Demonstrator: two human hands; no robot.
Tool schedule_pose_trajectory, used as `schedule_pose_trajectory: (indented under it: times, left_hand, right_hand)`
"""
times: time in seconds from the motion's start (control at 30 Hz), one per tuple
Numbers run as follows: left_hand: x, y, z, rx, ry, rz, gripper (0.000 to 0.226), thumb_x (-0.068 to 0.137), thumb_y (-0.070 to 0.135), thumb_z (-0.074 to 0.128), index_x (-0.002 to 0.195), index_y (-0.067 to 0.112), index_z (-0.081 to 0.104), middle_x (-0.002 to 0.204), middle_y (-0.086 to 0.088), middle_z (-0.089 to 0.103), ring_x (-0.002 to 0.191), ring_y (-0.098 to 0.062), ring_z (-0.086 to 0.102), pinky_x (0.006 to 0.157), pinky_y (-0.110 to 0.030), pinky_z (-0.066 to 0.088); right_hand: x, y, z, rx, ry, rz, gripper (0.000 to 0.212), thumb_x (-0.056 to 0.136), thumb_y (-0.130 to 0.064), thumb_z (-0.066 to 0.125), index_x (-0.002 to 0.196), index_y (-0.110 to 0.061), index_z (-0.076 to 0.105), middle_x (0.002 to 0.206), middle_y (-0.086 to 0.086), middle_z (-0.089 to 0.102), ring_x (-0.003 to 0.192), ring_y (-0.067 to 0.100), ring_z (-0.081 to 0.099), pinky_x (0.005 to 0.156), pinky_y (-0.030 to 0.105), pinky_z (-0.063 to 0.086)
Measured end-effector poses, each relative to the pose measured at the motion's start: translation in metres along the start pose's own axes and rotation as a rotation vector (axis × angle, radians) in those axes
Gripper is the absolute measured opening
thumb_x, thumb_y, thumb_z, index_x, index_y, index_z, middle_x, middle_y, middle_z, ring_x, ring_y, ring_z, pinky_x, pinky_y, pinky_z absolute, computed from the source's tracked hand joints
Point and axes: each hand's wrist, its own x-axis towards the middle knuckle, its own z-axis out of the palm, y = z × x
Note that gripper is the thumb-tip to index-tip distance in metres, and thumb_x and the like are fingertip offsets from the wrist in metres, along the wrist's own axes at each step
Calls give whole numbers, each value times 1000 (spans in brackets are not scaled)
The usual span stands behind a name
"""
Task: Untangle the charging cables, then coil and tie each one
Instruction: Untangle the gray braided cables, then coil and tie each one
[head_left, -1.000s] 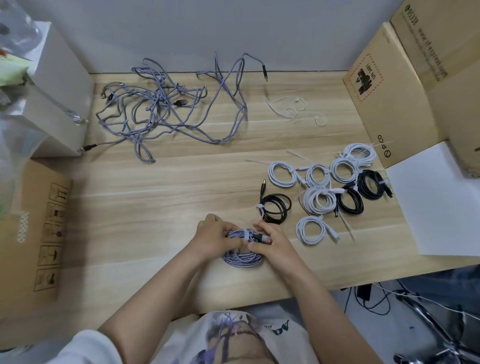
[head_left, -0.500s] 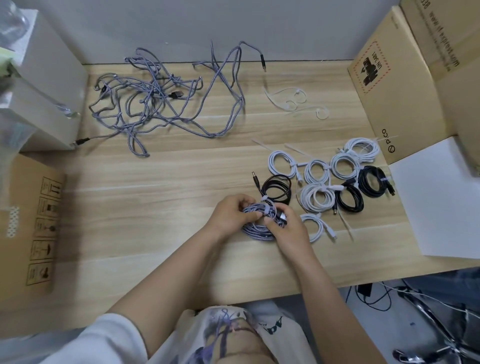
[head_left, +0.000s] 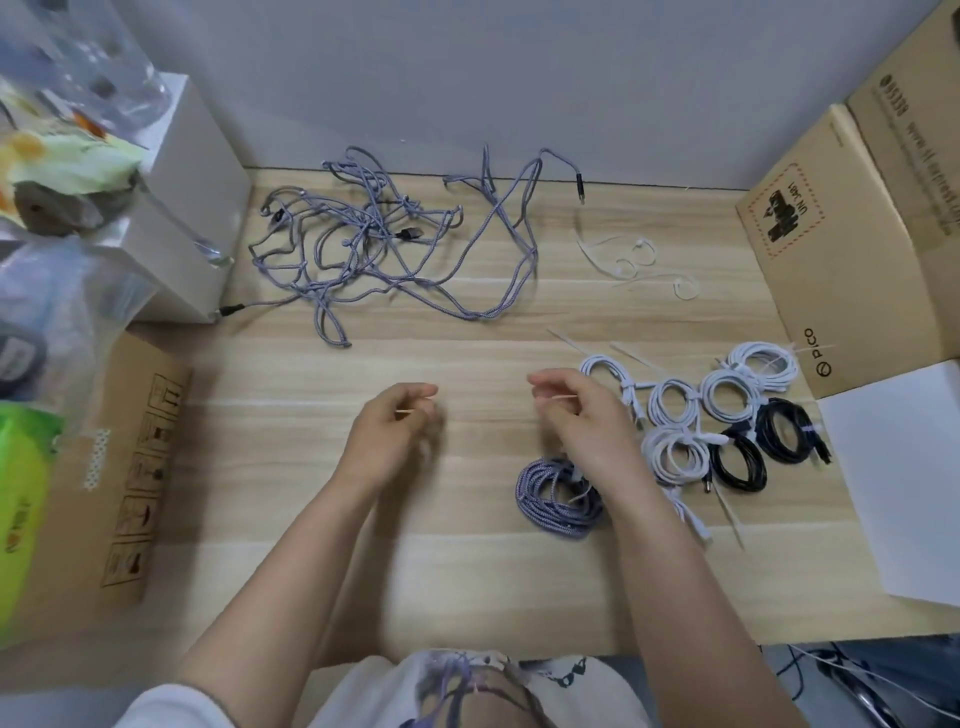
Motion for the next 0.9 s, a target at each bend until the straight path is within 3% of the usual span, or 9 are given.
schedule_pose_trajectory:
  times: [0.13, 0.27, 0.33, 0.4, 0.47, 0.57, 0.7, 0.8, 0.9]
  left_hand:
    - [24, -2, -31, -122, 256, 0, 31, 90, -5, 50, 114, 15, 53, 87, 8, 53, 73, -9, 50, 66, -24, 42]
    - [60, 5, -64, -117, 437, -2, 42, 88, -1, 54, 127, 13, 48, 106, 0, 51, 87, -19, 50, 83, -44, 47]
    - [74, 11, -72, 172, 368, 90, 55, 86, 1, 60, 136, 15, 46, 131, -10, 43, 108, -21, 50, 104, -43, 35]
    - [78, 17, -65, 651, 196, 197, 62, 89, 19, 61, 144, 31, 36, 156, -9, 18, 139, -27, 24, 112, -42, 19]
    - [85, 20, -50, 945, 24, 243, 65, 92, 40, 54, 146, 46, 18, 159, 5, -9, 146, -24, -2, 113, -45, 7]
    - [96, 22, -33, 1054, -119, 193, 64, 94, 52, 43, 145, 51, 4, 156, 9, -23, 145, -24, -14, 113, -54, -2]
    - [109, 22, -30, 1116, -182, 98, 64, 94, 56, 36, 145, 51, -4, 156, 8, -25, 144, -25, -18, 110, -58, -4]
    - [112, 24, -29, 1141, -182, 86, 64, 95, 56, 33, 145, 51, -6, 156, 8, -23, 144, -24, -17, 110, -58, -4]
    - [113, 27, -29, 1134, -197, 58, 65, 95, 57, 32, 145, 50, -8, 156, 7, -23, 144, -25, -17, 109, -59, -6]
  right_hand:
    - [42, -19, 29, 59, -67, 17, 26, 88, -6, 56, 101, -28, 61, 95, -10, 59, 88, 8, 55, 81, 21, 42]
    - [95, -39, 39, 246, 104, 69, 32, 86, 0, 55, 110, -21, 56, 99, -3, 58, 92, 13, 56, 84, 27, 46]
    - [125, -50, 37, 356, 212, 123, 37, 86, -1, 54, 120, -15, 52, 101, -1, 57, 85, 11, 56, 83, 26, 46]
    - [149, -62, 39, 519, 211, 195, 46, 89, -4, 54, 133, -11, 43, 116, 5, 56, 89, 13, 56, 89, 27, 46]
    - [170, -76, 44, 728, 162, 258, 52, 93, -5, 53, 142, -7, 33, 124, 12, 53, 107, 20, 56, 100, 30, 43]
    - [195, -85, 52, 919, 230, 282, 44, 97, -6, 48, 139, -3, 37, 100, 9, 56, 99, 21, 59, 99, 33, 44]
    - [223, -71, 48, 606, 468, 269, 39, 91, -4, 45, 129, -6, 50, 96, 5, 53, 71, 10, 49, 78, 28, 53]
    - [230, -74, 41, 546, 379, 274, 44, 92, 1, 42, 136, -3, 39, 99, 5, 51, 58, 8, 45, 46, 16, 38]
    - [231, -80, 41, 515, 336, 198, 35, 96, -3, 43, 131, -6, 44, 90, 1, 55, 55, 7, 46, 42, 12, 39]
